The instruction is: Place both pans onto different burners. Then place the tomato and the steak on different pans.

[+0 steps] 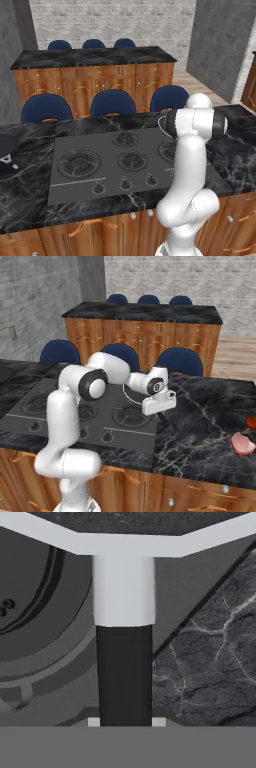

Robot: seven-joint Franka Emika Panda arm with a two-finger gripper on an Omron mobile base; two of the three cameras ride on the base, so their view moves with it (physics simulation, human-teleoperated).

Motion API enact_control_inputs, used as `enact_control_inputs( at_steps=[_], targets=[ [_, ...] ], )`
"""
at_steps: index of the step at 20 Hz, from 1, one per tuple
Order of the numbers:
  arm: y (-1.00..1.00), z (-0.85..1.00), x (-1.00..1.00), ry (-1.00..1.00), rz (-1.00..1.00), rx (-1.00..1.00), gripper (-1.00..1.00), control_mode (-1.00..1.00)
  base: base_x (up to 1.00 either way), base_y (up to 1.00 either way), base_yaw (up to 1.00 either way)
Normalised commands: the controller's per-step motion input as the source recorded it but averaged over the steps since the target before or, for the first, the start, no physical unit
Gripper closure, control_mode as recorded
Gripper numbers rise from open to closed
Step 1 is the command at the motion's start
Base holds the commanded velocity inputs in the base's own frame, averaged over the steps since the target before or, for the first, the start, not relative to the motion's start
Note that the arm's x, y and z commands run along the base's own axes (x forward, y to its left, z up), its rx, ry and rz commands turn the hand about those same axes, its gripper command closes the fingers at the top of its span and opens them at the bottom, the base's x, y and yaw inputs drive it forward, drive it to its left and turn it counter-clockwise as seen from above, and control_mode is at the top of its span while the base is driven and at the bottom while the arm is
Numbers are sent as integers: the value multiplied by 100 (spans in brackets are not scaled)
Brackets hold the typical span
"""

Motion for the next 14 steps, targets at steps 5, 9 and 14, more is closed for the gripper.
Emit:
enact_control_inputs(
  at_steps=[5,9,14],
  targets=[
    [5,-9,-9,16,4,-11,100,-100,0,0,0],
    [2,-1,-51,-1,1,-12,100,-100,0,0,0],
    [0,27,-78,-14,0,-10,100,-100,0,0,0]
  ],
)
